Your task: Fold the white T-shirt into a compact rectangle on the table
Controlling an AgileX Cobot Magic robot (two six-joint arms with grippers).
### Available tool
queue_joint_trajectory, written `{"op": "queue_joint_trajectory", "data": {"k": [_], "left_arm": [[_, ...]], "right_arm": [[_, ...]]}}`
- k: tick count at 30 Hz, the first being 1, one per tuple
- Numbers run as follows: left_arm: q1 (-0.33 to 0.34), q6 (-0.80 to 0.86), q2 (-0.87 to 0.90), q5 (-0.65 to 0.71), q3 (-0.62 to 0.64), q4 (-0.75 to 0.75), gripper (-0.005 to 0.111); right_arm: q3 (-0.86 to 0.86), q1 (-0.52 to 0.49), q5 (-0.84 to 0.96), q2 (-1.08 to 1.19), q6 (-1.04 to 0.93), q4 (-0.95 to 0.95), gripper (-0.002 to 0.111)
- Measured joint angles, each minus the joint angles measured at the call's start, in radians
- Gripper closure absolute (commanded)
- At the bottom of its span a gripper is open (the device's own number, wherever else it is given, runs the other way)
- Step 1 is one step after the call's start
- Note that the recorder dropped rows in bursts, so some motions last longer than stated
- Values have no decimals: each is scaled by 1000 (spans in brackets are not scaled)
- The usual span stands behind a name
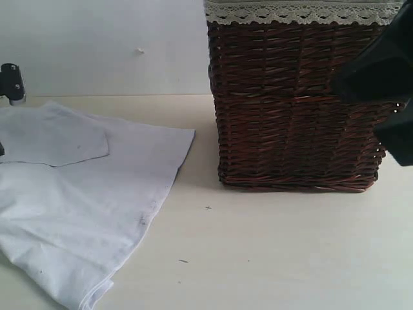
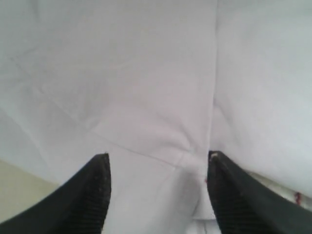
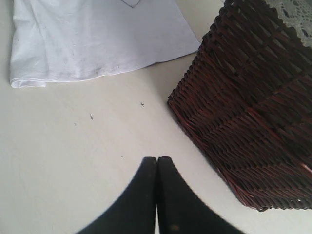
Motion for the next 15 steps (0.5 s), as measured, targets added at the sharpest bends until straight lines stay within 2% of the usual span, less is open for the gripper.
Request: {"op": "queue_joint_trajectory", "data": {"k": [4,6,9,11,13,14,15], "left_arm": [[0,0,-20,31,24,-1,49],[-1,0,-20,-34,87,18,48],[-1,-2,-20,-250,196,83,46],[-1,-2,-20,-364,252,166,48],[-1,-2,-17,-441,281,229,65],[-1,-6,-17,-464,286,237,81],[-1,-6,-15,-487,291,242,92]], "right_arm": [[0,0,2,0,0,0,108],[0,0,5,0,0,0,108],[0,0,5,0,0,0,108],[0,0,5,0,0,0,108],[0,0,6,0,0,0,108],[0,0,8,0,0,0,108],[0,0,8,0,0,0,108]]}}
